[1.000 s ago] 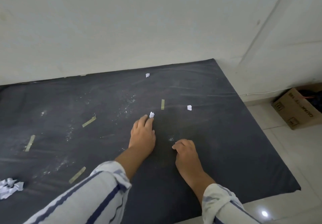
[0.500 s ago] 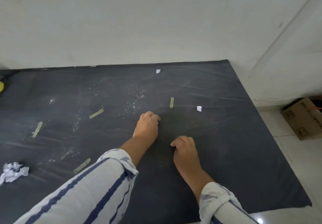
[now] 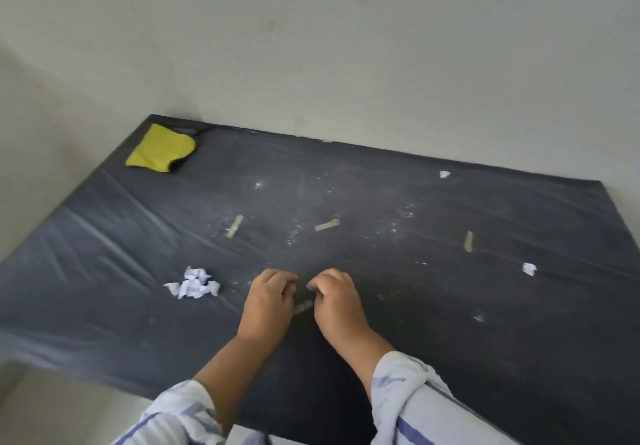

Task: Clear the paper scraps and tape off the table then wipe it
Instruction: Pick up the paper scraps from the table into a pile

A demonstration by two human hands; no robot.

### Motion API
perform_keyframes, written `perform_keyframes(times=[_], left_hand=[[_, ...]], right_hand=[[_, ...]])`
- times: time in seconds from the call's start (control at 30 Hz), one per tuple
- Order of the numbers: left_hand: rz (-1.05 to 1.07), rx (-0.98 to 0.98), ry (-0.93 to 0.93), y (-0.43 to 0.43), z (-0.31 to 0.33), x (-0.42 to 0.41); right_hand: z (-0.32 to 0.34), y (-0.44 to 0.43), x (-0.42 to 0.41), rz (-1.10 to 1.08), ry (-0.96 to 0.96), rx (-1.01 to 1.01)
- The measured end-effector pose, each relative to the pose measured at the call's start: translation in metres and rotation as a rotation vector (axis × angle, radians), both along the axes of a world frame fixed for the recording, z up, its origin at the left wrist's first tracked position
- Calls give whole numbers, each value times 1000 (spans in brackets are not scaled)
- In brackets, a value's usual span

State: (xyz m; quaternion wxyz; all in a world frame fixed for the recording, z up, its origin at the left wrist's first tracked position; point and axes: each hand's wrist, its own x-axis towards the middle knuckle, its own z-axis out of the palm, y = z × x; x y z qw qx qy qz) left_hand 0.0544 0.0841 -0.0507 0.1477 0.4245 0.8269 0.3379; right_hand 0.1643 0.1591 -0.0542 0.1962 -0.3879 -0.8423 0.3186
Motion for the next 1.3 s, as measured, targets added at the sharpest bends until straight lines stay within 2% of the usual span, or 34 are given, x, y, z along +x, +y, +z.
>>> perform_keyframes(times=[0.3, 0.5, 0.7, 0.9, 1.17, 1.3], left_hand=[[228, -37, 174, -67, 6, -110], [175, -36, 117, -82, -12, -146], [82, -46, -47, -82, -25, -149], [53, -39, -35, -81, -24, -147], [92, -122, 136, -65, -14, -143], [-42, -105, 266, -50, -8, -121]], right_hand=[[11, -51, -137, 44, 66, -92], [2, -62, -175, 27, -20, -154], [-7, -71, -180, 71, -118, -101], [-7, -76, -175, 128, -133, -23], [-12, -64, -146, 22, -124, 156], [-15, -53, -112, -73, -203, 215]])
